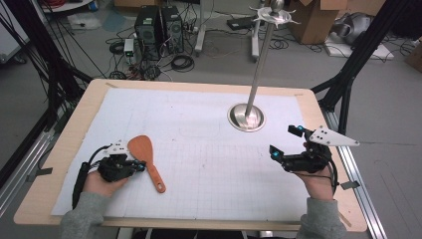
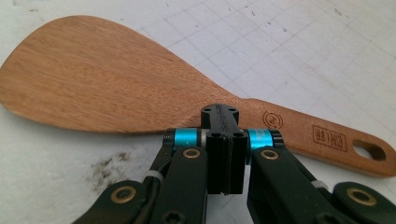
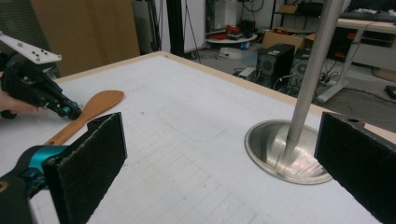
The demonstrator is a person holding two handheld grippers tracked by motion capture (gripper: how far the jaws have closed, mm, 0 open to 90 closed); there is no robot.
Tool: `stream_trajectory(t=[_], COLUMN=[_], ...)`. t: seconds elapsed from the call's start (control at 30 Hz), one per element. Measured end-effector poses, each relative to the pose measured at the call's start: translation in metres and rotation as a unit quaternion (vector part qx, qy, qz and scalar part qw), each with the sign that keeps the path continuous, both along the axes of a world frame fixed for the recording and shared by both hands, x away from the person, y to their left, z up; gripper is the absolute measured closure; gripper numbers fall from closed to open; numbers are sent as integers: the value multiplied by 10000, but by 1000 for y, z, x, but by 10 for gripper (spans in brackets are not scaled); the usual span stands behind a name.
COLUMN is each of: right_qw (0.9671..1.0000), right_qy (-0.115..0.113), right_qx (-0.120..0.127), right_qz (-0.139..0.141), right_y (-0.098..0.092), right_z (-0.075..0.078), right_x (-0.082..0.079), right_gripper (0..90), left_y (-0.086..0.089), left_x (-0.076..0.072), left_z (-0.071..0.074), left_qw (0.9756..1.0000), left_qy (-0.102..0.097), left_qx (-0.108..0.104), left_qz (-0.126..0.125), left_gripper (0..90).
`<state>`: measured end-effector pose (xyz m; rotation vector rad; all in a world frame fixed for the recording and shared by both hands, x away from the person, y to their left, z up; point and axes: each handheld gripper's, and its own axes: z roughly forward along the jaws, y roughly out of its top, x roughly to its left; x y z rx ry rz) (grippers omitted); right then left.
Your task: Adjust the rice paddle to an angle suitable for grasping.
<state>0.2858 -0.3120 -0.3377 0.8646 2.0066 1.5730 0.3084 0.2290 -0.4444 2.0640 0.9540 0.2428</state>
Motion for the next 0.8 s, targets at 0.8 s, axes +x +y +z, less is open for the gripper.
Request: stream_trajectory(t=[0.8], right_qw=[10000], right_qy=[36], right_qx=[52], right_qz=[23], right_y=[-1], right_z=[-3], right_x=[6], right_gripper=[9], left_y=[-27], left_x=[34], left_z=[28], left_qw=[9999], left_qy=[-133], left_qx=[47], left_qz=[-4], left_gripper=[893])
